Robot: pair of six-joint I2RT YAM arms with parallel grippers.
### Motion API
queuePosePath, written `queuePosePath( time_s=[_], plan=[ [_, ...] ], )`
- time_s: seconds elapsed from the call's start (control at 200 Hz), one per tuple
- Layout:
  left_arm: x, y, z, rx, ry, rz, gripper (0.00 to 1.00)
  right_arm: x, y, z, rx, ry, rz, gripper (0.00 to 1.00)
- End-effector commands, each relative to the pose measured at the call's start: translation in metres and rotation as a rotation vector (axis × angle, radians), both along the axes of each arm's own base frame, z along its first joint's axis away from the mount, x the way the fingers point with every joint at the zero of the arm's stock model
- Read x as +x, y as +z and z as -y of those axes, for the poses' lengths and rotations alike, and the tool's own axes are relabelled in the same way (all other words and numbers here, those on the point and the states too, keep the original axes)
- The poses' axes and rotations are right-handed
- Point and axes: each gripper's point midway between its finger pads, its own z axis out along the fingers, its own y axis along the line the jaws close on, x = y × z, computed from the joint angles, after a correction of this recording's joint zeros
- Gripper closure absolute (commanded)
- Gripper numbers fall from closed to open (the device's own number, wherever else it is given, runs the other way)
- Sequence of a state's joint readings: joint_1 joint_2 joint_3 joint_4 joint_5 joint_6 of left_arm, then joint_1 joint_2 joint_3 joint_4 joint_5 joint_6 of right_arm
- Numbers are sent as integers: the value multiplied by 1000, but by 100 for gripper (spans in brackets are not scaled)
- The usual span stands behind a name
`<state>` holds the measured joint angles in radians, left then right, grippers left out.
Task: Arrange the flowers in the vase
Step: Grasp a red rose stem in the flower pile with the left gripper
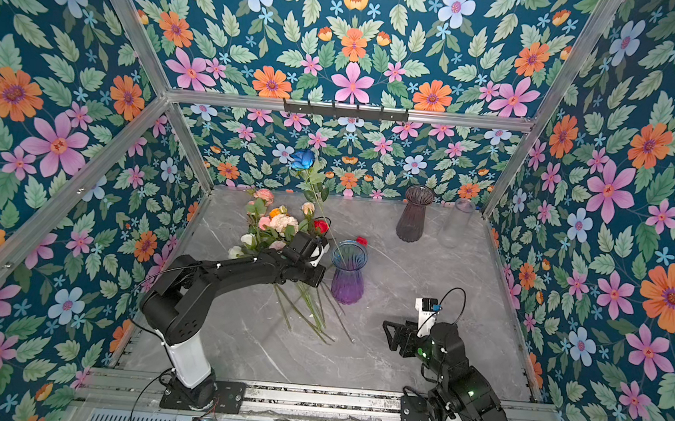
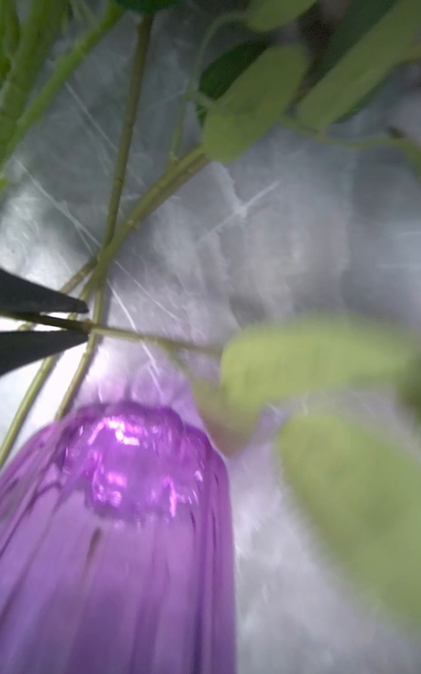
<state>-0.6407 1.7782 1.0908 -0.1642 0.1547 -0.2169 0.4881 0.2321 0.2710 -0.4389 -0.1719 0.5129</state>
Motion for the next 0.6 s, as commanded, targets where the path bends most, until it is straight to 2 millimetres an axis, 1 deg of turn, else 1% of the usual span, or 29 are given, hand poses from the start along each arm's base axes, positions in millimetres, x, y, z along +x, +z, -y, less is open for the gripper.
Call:
queuePosePath(
  time_s=[0.0, 0.015, 0.125, 0.185, 0.29, 0.31, 0.32, 0.4, 0.465, 0.515, 0.595],
  plan=[
    [10, 15, -4, -24, 38, 40, 99, 1, 1, 1, -1, -9, 12, 14],
    [11, 17, -6, -28, 44, 43, 100, 2, 2, 1, 0, -9, 12, 14],
    [16, 30, -22, -77, 92, 58, 100, 1, 1, 2, -2, -11, 12, 14],
    [20, 40, -36, -122, 131, 65, 100, 2, 2, 2, -1, -11, 13, 14],
    [25, 67, -63, -240, 214, 98, 100, 1, 1, 2, -2, -11, 12, 14],
    [27, 75, -70, -267, 240, 114, 100, 2, 2, 2, -2, -12, 13, 14],
    [27, 75, -74, -277, 254, 115, 100, 2, 2, 2, -2, -12, 13, 14],
    [30, 107, -102, -374, 369, 208, 100, 2, 2, 2, -2, -13, 14, 14],
    [26, 133, -118, -423, 428, 298, 100, 2, 2, 2, -1, -13, 14, 14],
    [21, 155, -127, -452, 461, 367, 100, 2, 2, 2, -1, -13, 14, 14],
    [7, 200, -143, -530, 502, 502, 100, 2, 2, 2, -1, -13, 14, 14]
  ],
)
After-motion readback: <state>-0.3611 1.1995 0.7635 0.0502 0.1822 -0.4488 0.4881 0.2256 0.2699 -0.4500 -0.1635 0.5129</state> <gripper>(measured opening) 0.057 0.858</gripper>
